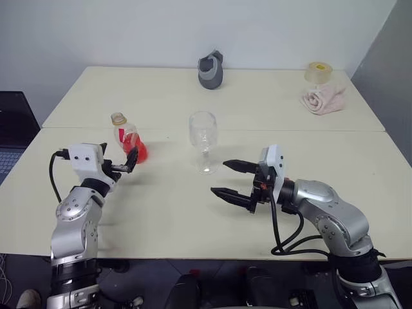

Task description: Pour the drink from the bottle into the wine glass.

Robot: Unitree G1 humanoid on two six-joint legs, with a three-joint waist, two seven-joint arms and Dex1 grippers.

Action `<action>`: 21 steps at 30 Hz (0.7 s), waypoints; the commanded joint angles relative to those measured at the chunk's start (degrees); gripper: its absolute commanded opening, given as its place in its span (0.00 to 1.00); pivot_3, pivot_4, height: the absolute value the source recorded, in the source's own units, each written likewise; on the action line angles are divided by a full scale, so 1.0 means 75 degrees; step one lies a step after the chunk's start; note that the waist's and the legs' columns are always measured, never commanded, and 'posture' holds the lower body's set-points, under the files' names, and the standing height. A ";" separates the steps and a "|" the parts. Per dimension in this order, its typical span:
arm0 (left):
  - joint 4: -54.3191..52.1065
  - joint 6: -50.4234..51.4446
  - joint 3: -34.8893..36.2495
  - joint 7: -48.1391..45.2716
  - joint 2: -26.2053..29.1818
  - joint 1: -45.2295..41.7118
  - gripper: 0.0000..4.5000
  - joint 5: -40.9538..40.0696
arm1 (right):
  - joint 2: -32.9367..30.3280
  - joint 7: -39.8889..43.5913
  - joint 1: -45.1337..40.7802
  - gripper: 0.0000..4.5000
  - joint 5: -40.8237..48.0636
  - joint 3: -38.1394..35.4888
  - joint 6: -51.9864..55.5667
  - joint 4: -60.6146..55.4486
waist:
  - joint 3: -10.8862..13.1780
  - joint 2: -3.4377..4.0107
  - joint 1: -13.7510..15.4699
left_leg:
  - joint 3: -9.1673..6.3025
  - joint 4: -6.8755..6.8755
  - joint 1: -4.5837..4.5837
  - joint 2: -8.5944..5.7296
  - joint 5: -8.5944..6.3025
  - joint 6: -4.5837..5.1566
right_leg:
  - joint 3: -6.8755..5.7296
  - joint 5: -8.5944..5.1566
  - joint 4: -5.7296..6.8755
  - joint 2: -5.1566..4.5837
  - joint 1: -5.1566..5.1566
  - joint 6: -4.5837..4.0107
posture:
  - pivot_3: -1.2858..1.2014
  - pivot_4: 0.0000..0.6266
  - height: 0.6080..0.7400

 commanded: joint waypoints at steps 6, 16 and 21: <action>0.1267 -0.0703 -0.0070 -0.0355 0.0374 -0.0931 1.00 0.0216 | -0.0065 -0.0217 -0.0084 0.99 0.0188 -0.0089 0.0012 -0.0438 | 0.0000 0.0000 -0.0001 | -0.0004 0.0000 -0.0001 0.0000 0.0000 0.0000 | -0.0002 0.0000 0.0000 0.0000 -0.0001 0.0000 | 0.52 0.24 1.00; 0.4078 -0.2356 -0.0453 -0.0607 0.0381 -0.2429 1.00 0.0814 | -0.0068 -0.0403 -0.0169 0.99 0.0272 -0.0092 0.0054 -0.0400 | 0.0000 -0.0001 -0.0002 | -0.0018 0.0007 -0.0012 -0.0006 0.0001 -0.0001 | -0.0015 0.0000 0.0000 0.0000 -0.0003 0.0000 | 0.52 0.24 1.00; 0.4908 -0.2954 -0.0537 -0.0696 0.0312 -0.2883 0.87 0.0860 | -0.0031 -0.0546 -0.0158 1.00 0.0301 -0.0107 0.0098 -0.0433 | 0.0000 -0.0001 -0.0004 | -0.0023 0.0009 -0.0019 -0.0007 0.0001 -0.0001 | -0.0017 0.0001 0.0001 -0.0002 -0.0010 0.0000 | 0.52 0.24 1.00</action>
